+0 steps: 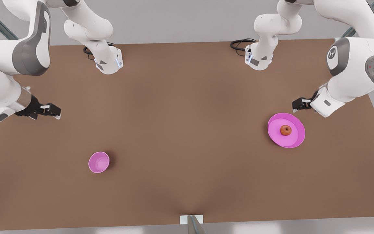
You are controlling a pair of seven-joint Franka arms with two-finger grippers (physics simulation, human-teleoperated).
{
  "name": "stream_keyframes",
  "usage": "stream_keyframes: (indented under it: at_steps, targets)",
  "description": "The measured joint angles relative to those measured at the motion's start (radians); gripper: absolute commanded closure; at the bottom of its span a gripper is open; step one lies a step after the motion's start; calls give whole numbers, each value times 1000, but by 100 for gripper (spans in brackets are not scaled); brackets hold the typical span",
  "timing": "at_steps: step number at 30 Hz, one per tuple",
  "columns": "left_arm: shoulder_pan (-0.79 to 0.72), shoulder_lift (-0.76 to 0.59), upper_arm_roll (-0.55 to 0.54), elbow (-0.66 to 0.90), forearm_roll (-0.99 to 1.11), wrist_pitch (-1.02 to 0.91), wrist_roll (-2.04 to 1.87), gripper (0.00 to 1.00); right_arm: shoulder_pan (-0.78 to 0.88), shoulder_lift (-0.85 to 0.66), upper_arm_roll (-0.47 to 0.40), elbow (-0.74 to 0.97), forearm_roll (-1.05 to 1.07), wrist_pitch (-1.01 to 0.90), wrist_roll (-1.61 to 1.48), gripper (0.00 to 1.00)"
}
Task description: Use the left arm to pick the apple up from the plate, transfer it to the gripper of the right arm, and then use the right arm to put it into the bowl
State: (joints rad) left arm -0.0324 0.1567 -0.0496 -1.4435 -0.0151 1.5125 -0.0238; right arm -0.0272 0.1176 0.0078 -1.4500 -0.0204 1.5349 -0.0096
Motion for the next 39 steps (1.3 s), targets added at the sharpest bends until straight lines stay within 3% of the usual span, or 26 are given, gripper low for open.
stream_keyframes:
  at_steps: [2,9,14,23,39]
  targets:
    - [1,2,1,-54,1,46,4,0,-1,0,0,0,0,13,-1,0]
    - [16,44,60,-525,-6,475,14,0,0,0,0,0,0,37,-2,0]
    - [27,116,87,-670,-27,750,20,0,0,0,1,0,0,42,-3,0]
    - [41,169,137,-763,-33,952,46,0,-3,0,0,0,0,46,-4,0]
    - [44,276,146,-783,-29,1009,94,0,-1,0,0,0,0,46,-5,0]
